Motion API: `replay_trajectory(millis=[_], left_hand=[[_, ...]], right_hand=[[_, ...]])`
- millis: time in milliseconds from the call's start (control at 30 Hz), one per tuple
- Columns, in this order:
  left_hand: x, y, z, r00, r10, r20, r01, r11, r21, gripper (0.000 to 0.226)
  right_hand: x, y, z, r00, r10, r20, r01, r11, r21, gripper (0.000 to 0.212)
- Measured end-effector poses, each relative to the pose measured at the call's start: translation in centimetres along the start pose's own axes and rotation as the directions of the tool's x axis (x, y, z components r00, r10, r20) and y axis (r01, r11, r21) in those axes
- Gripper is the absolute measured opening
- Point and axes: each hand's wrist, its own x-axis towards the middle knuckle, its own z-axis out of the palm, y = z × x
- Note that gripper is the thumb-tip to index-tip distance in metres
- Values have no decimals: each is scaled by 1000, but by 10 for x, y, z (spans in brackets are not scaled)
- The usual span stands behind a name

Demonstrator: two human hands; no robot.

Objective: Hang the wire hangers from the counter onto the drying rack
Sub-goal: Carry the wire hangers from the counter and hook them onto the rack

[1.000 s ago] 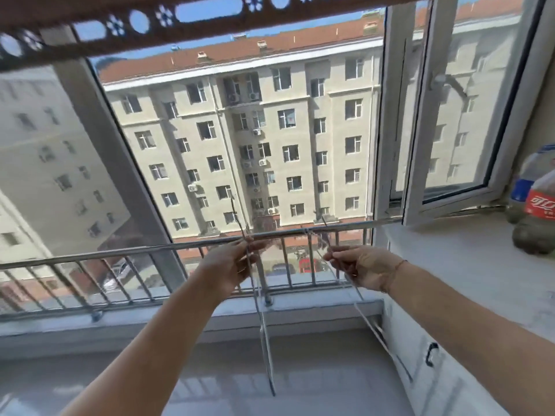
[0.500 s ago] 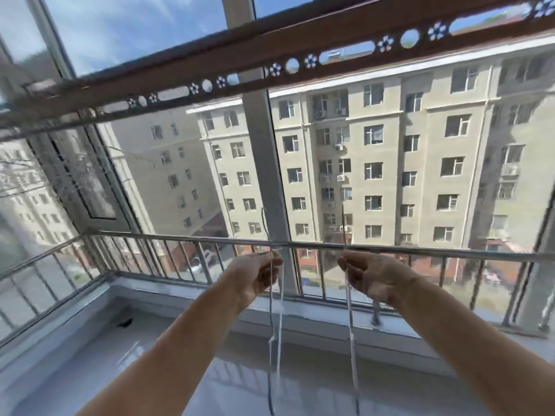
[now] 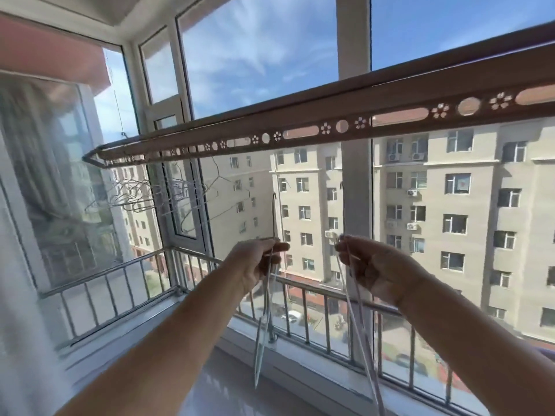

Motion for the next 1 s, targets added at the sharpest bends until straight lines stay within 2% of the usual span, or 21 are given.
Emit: replay_trajectory(millis=[100, 267, 467, 667, 867, 1000], left_hand=[[31, 19, -11, 999, 36, -30, -36, 999, -4, 27], [76, 47, -30, 997, 46, -62, -47, 999, -6, 26], [129, 77, -47, 992, 98, -74, -100, 994, -34, 24], [181, 104, -57, 987, 162, -6, -162, 983, -91, 12], [227, 121, -70, 978, 201, 55, -195, 976, -95, 11], [250, 127, -83, 976, 197, 96, -189, 978, -91, 18]], right_hand=[[47, -3, 23, 998, -38, 46, 40, 999, -35, 8], [117, -5, 58, 992, -48, 113, 48, 999, 1, 14], [180, -14, 94, 986, -82, 146, 85, 996, -16, 10], [225, -29, 121, 981, -161, 109, 171, 982, -86, 12], [263, -28, 135, 977, -190, 93, 200, 973, -114, 9], [279, -21, 140, 980, -196, 31, 198, 974, -107, 8]])
